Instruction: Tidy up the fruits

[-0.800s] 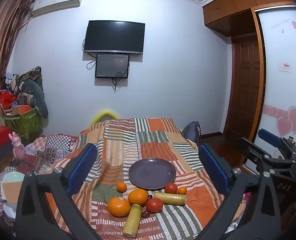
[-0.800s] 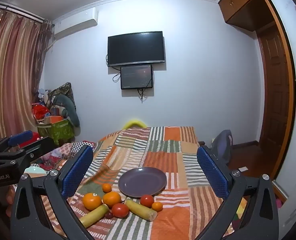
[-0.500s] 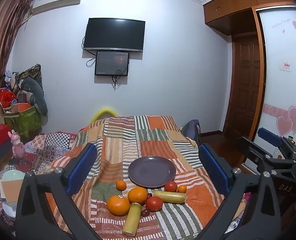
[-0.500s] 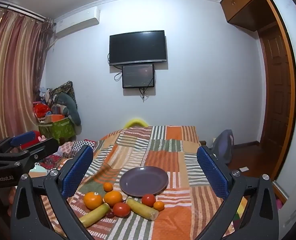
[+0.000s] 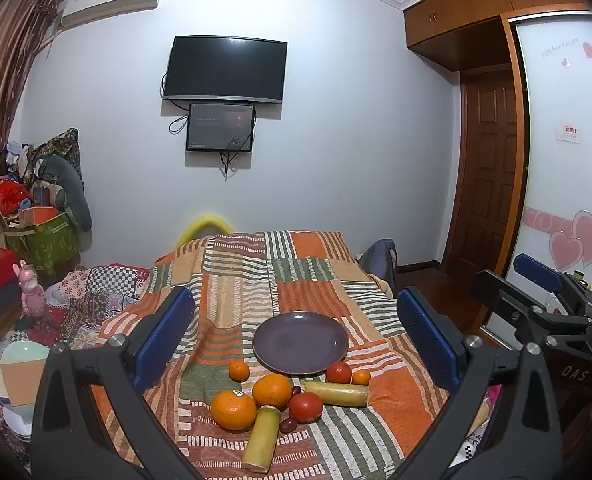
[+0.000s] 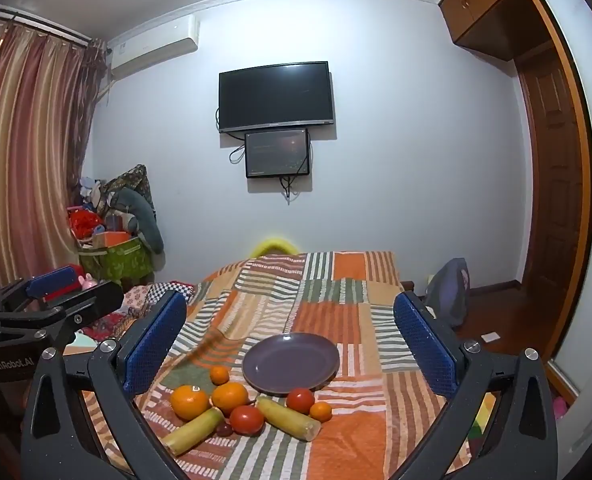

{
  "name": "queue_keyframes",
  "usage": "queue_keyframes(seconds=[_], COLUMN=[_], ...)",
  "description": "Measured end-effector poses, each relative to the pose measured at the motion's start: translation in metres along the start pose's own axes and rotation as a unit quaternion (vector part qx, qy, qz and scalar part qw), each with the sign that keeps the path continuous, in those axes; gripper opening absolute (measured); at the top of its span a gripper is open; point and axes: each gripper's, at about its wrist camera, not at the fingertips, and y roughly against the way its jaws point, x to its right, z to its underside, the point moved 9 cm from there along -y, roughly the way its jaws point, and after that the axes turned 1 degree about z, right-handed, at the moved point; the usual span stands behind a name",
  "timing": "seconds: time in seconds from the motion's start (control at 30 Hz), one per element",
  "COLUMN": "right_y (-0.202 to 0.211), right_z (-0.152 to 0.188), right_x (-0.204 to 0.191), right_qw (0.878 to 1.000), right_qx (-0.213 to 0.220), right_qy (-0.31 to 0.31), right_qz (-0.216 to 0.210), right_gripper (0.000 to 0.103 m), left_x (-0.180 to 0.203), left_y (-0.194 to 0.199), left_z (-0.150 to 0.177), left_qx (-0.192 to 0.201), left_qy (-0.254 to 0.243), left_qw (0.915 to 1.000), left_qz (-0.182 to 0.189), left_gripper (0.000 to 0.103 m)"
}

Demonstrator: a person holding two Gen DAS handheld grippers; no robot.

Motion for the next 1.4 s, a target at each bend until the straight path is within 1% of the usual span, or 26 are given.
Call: queue_keyframes(seconds=[1.4], right_y=[0.0030], right_z=[-0.0047], right_x=[-0.0007], right_qw=[1.000], right_qx=[0.003], right_qy=[-0.002], right_qz=[0.000], right_gripper=[0.103], left_x=[0.0008], left_y=[-0.0016], left_z=[0.0016], left_qx=[-0.004], left_qy=[0.000], left_qw=[1.0000], left_qz=[0.005], left_gripper=[0.103])
